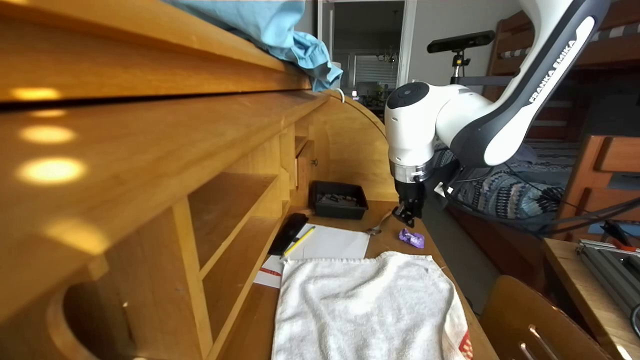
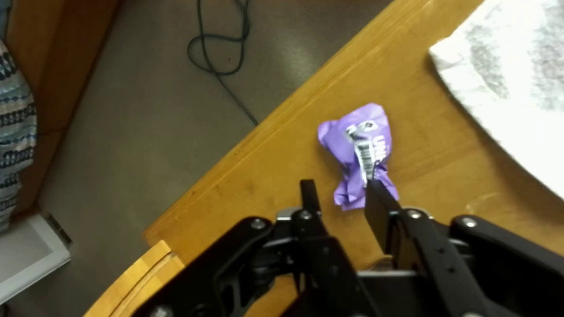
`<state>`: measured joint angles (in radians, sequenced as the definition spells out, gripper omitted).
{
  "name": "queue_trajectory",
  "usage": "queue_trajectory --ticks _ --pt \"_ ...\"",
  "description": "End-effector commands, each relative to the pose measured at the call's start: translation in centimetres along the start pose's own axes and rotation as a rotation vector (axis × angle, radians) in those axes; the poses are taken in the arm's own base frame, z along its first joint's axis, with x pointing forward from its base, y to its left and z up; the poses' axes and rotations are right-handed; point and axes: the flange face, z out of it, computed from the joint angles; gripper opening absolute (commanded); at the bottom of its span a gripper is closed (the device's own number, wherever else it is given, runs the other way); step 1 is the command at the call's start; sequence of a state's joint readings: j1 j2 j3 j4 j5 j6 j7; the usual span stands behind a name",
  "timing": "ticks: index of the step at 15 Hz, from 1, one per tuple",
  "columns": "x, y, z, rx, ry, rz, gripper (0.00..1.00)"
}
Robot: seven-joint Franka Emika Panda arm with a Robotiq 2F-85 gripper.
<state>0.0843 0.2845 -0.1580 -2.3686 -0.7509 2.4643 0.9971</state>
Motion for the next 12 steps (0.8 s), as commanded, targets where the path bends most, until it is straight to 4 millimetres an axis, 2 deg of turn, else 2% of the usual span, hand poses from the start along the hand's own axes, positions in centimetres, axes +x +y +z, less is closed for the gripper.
queue_trajectory --ticks 1,5,6,12 --pt "-0.9 -1.5 -0.8 0.109 -0.074 0.044 0.66" --pt "-2.8 -2.6 -1.1 0.163 -0.227 0.090 0.95" --pt "-3.1 -2.7 -1.0 0.162 -0.259 0.104 0.99" --pt "-3.4 -2.1 -0.3 0.136 -0.256 0.168 1.00"
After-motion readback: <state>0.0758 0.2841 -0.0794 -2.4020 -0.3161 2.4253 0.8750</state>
